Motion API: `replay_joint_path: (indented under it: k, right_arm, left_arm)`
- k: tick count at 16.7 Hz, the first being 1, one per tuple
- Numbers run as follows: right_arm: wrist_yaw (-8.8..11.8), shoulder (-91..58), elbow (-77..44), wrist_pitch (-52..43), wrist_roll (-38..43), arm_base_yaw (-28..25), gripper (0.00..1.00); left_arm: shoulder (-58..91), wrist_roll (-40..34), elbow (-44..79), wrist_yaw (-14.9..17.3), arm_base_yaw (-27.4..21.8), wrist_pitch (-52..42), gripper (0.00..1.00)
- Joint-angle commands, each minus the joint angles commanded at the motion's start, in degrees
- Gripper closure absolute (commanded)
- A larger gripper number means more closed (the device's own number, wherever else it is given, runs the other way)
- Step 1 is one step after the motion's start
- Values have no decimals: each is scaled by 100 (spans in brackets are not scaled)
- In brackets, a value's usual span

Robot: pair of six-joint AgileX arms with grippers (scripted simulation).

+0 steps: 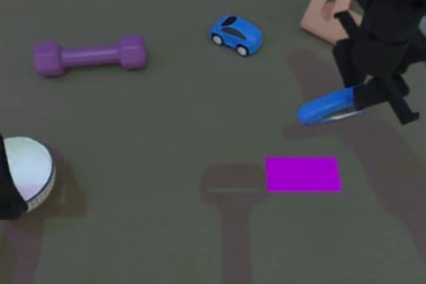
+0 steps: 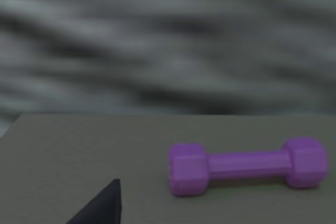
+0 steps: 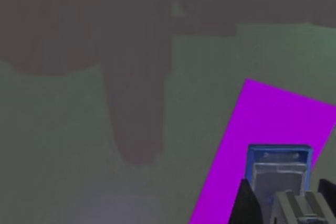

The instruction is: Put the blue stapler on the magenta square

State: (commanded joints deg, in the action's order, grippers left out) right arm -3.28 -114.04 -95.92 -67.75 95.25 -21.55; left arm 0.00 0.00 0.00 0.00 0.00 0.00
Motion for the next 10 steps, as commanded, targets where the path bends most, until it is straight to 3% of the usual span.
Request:
replay_joint_path:
  k: [5, 10]
  right_arm:
    - [184, 377, 498, -131, 1541, -109, 100]
    - [225, 458, 593, -159, 1780, -128, 100]
  left_arm:
    - [0, 0, 0, 0, 0, 0, 0]
    - [0, 0, 0, 0, 0, 0, 0]
